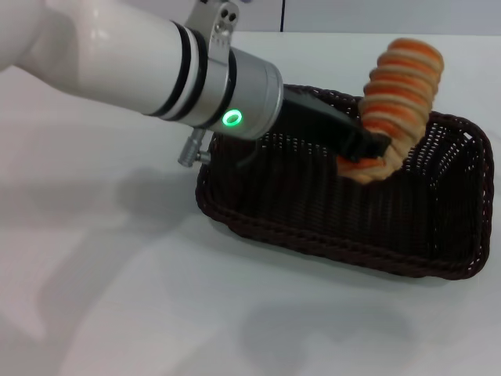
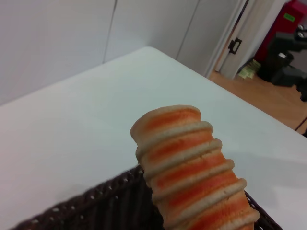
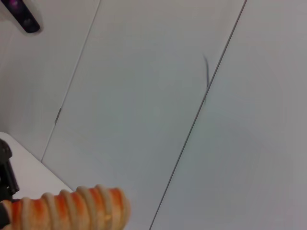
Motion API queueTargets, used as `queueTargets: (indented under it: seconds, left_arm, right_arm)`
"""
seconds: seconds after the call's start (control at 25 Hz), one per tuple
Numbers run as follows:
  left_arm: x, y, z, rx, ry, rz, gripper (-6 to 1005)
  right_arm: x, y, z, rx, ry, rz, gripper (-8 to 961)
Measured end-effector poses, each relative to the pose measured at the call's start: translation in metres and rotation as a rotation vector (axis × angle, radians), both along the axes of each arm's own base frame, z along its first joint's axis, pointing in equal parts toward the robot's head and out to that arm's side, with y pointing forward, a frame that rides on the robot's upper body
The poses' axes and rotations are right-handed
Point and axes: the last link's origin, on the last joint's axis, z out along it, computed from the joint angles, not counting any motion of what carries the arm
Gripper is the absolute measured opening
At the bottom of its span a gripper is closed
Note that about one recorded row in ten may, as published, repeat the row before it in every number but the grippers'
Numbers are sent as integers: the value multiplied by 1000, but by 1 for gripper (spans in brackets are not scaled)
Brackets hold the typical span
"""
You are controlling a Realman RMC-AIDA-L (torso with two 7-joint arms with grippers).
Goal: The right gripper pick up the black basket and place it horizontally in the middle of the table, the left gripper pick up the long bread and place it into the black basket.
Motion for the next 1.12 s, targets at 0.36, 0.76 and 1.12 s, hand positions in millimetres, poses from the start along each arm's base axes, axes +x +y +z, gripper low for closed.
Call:
queueTargets:
  seconds: [0.36,0.76,1.12]
  left_arm:
    - [1,4,10,39,-10,-34,369]
    - [-1,1,23,76,-34,-31,779]
    - [-28,11,122,522,-130,-20,866]
  right_arm:
    - [-1,0,1,2,-3,4,528]
    - [-4,-1,4,11,-10,12,545]
    - [-6,-1,21,50,51,-34,560]
